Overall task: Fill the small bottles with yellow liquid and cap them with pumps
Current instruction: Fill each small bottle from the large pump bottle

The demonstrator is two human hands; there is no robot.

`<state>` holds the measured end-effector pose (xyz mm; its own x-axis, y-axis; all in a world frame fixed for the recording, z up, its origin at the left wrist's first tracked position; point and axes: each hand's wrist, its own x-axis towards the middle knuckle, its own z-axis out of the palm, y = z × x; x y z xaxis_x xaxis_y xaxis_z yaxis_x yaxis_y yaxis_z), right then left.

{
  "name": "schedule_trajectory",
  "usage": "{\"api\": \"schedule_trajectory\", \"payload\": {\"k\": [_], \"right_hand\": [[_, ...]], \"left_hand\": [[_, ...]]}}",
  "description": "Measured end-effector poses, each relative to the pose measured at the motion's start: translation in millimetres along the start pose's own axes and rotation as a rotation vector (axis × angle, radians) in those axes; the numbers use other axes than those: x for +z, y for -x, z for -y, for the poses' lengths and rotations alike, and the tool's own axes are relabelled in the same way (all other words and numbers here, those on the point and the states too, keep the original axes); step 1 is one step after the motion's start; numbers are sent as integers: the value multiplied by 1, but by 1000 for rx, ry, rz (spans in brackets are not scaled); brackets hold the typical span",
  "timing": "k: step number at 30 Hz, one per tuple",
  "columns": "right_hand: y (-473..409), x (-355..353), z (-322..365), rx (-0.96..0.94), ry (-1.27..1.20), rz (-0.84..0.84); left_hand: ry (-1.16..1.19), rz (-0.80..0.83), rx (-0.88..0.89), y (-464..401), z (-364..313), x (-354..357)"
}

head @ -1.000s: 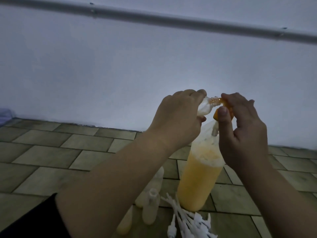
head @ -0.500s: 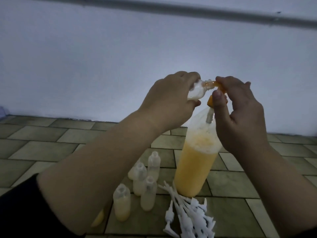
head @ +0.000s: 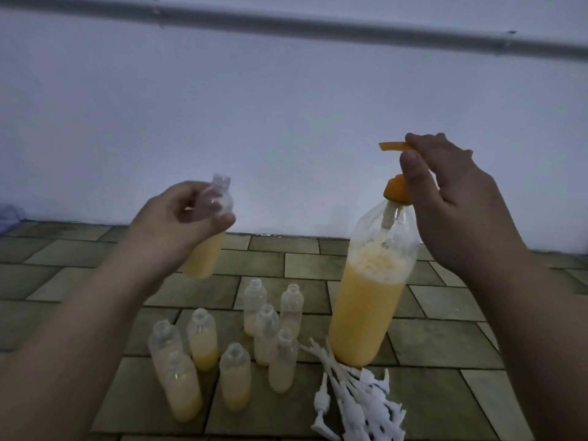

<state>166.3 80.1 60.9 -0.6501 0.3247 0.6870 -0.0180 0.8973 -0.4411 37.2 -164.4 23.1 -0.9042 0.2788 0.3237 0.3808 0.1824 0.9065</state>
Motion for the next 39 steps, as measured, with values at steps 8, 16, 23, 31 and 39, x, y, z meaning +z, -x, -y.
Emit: {"api": "schedule_trajectory", "payload": {"k": [8, 16, 23, 31, 39], "right_hand": [[0, 2, 1, 13, -43, -50], [2, 4, 3, 17, -38, -76], [1, 7, 3, 33, -21, -81], [0, 8, -1, 18, -9, -96], [-3, 10, 0, 21, 2, -71]], "left_hand": [[-181, 42, -98, 10, 52, 11], [-469, 238, -141, 7, 72, 24], [-699, 431, -190, 10, 83, 33], [-894, 539, -188, 17, 88, 42], [-816, 573, -197, -4, 68, 17]]}}
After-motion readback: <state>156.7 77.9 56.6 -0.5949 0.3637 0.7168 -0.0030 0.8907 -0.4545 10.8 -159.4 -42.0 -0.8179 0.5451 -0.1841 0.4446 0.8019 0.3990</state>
